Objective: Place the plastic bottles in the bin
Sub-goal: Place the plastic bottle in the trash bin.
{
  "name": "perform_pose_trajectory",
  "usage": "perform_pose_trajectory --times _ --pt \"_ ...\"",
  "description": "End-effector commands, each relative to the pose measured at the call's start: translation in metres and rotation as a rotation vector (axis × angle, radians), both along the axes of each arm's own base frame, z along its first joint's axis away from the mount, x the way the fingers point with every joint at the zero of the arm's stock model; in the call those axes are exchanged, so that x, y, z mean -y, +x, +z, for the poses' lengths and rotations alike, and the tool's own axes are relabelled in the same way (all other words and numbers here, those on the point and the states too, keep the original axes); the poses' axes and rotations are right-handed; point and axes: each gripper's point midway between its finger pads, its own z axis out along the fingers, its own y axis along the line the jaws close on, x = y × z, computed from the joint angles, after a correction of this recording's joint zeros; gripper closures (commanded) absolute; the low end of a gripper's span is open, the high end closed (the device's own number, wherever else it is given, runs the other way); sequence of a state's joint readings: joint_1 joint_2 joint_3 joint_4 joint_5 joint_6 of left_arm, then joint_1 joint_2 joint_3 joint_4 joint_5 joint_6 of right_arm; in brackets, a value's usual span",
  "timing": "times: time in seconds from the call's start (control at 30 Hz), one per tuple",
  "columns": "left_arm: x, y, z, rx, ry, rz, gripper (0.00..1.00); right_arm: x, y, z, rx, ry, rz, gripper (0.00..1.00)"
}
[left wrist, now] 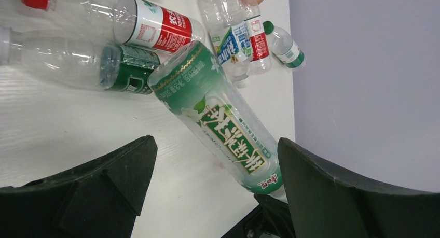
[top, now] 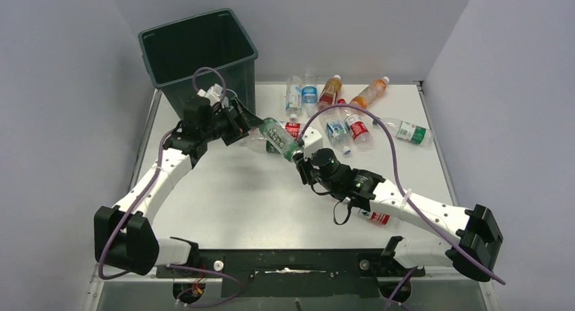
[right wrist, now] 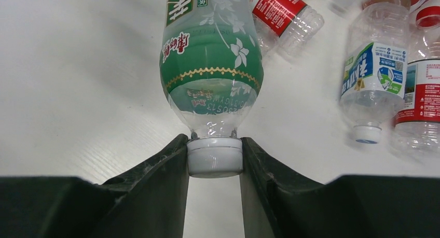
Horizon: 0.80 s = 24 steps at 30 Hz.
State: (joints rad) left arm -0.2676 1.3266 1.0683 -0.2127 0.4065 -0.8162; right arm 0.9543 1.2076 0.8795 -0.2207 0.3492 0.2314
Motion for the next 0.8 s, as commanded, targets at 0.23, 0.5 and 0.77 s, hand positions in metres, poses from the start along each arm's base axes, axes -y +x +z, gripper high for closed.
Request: perform_pose_trajectory --times 0.23,0.5,0.77 --pt "0.036 -0.019 0.022 0.059 -0.212 -0.031 0.12 -0.002 0.016 0.075 0.160 0.142 -0.052 0.97" --pt "0.045 -0.028 0.024 0.054 -0.359 -0.006 0.12 -0.014 0.012 0.080 0.166 0.162 -0.020 0.97" --pt "0.047 -0.032 0.033 0.064 -0.458 0.016 0.12 -0.027 0.006 0.085 0.172 0.191 0.018 0.97"
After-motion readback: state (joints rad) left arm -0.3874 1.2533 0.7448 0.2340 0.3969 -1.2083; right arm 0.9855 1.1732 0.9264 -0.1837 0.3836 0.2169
